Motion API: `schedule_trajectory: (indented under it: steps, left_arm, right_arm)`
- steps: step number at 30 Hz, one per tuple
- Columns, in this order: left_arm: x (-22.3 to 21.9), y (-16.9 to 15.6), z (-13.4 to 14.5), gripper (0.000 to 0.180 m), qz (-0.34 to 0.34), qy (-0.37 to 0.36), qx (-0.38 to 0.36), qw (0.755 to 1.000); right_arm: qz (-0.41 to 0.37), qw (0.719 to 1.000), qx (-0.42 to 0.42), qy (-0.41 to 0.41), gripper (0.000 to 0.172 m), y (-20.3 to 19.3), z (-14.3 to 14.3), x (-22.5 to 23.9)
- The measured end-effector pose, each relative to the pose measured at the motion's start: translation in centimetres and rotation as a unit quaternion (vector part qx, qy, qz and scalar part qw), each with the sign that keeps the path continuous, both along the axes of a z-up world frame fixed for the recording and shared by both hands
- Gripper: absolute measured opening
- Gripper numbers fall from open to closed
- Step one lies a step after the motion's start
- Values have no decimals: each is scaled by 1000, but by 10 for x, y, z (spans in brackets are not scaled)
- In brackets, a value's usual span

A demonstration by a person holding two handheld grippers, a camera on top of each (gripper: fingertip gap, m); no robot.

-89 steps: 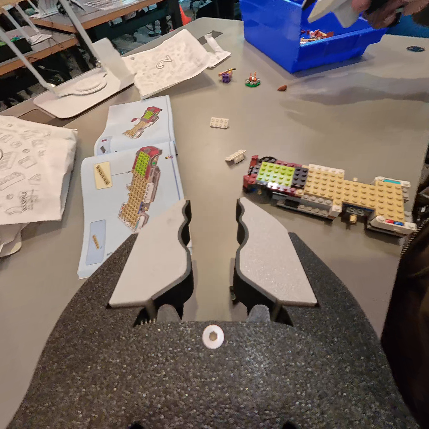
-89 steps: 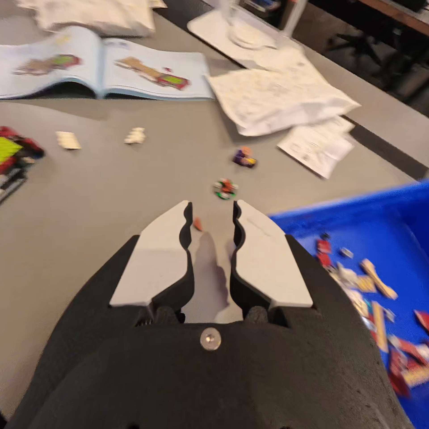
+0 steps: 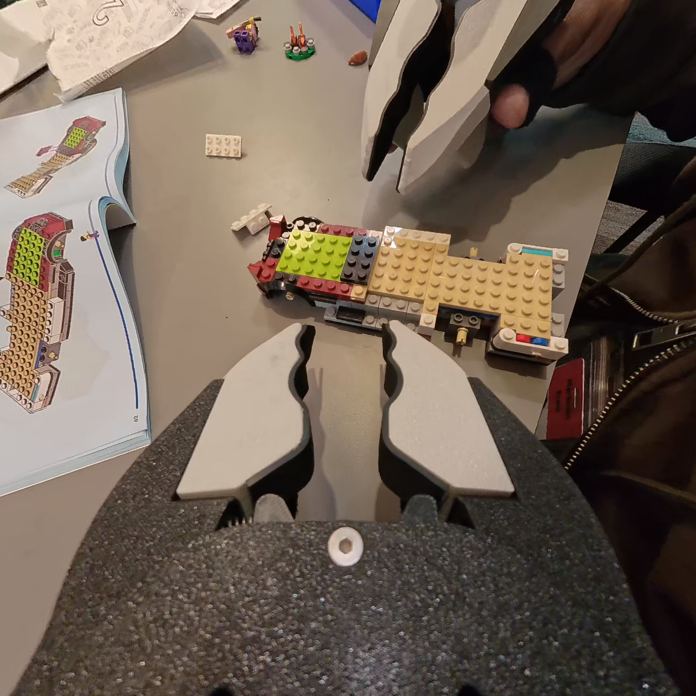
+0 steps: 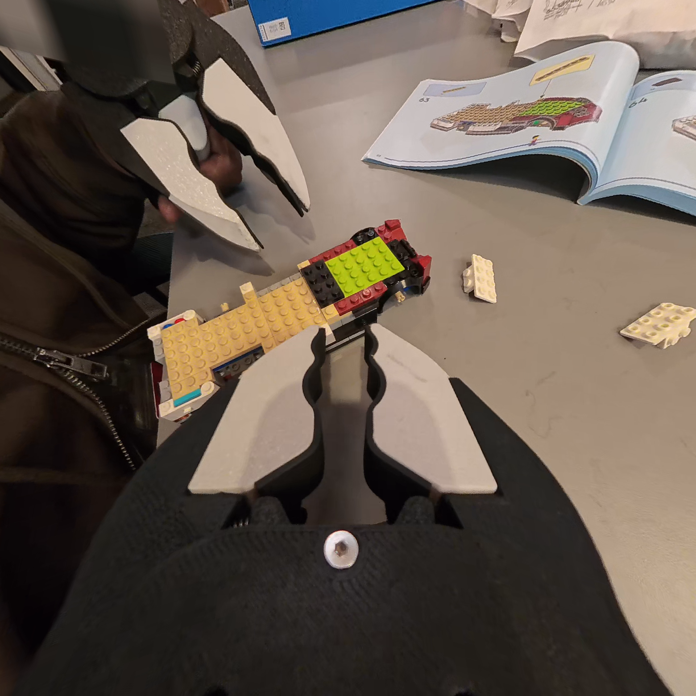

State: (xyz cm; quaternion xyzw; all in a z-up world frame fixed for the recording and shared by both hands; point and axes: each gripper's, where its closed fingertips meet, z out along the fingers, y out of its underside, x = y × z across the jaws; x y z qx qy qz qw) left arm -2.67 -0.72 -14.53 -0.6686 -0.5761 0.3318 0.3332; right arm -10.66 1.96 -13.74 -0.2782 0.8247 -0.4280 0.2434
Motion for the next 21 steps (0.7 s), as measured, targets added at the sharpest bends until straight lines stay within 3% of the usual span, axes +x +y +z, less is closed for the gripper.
schedule_trajectory:
  steps: [14,21]
  left_arm:
    - [0,0,-3,37,0,-10,-1,1000]
    - [-9,2,5,34,-8,13,6,1000]
  right_arm:
    - [0,1000,4,-8,20,0,1,0]
    - [24,999,-15,25,23,-4,4,8]
